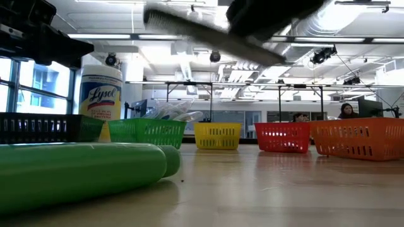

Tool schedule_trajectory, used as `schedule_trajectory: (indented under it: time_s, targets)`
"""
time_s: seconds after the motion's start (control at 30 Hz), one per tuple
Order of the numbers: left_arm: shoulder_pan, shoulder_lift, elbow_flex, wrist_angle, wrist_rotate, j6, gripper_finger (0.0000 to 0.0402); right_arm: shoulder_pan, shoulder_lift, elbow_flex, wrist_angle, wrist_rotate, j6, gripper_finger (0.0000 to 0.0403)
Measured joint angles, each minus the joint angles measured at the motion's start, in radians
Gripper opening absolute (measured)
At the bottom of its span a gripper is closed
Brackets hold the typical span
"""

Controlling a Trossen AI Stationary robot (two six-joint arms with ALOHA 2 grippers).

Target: Pick & Place Travel size toiletries

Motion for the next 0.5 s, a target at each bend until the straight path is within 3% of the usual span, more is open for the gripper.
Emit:
schedule_trajectory:
  time_s: [0.5]
  targets:
    - [0.000, 0.000, 0.000, 0.000, -0.004, 0.002, 0.0000, -0.041, -0.234, 0.000, -0.151, 0.033, -0.018, 0.0003]
